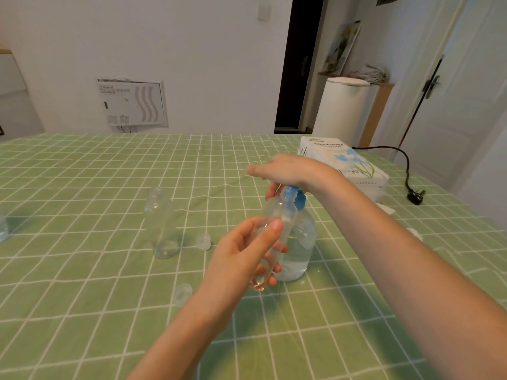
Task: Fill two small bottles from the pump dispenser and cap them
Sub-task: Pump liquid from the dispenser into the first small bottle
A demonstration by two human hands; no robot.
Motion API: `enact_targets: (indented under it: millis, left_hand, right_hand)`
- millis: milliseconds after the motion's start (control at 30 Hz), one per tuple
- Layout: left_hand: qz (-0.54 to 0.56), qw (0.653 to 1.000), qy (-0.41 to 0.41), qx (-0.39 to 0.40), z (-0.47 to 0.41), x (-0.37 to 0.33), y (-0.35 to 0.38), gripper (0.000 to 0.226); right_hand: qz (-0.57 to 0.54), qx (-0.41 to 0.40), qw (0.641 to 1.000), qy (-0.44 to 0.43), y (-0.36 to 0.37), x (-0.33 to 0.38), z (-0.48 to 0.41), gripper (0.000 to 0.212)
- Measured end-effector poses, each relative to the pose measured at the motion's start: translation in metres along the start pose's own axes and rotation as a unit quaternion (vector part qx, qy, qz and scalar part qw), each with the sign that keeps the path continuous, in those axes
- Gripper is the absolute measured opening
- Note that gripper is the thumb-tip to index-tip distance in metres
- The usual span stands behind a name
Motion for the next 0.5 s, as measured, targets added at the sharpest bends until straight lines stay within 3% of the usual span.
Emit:
enact_targets:
  millis: [267, 500]
  left_hand:
    - [0.003, 1.0, 0.0, -0.001, -0.001, 0.002, 0.001, 0.05]
    - [0.011, 1.0, 0.007, 0.006, -0.003, -0.005, 0.004, 0.047]
  right_hand:
    - [0.006, -0.01, 1.0, -0.007, -0.003, 0.001, 0.001, 0.064]
    - [-0.036, -0.022, 0.998, -0.045, -0.015, 0.009, 0.006, 0.054]
Point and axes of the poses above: each hand's wrist, its own z-axis away from the middle knuckle, its own y-axis out of the palm, x = y × z, the point moved 6 cm from there along -z, towards the middle knuckle, and after that the axes turned 5 degrees about z, right-handed, at the moved point
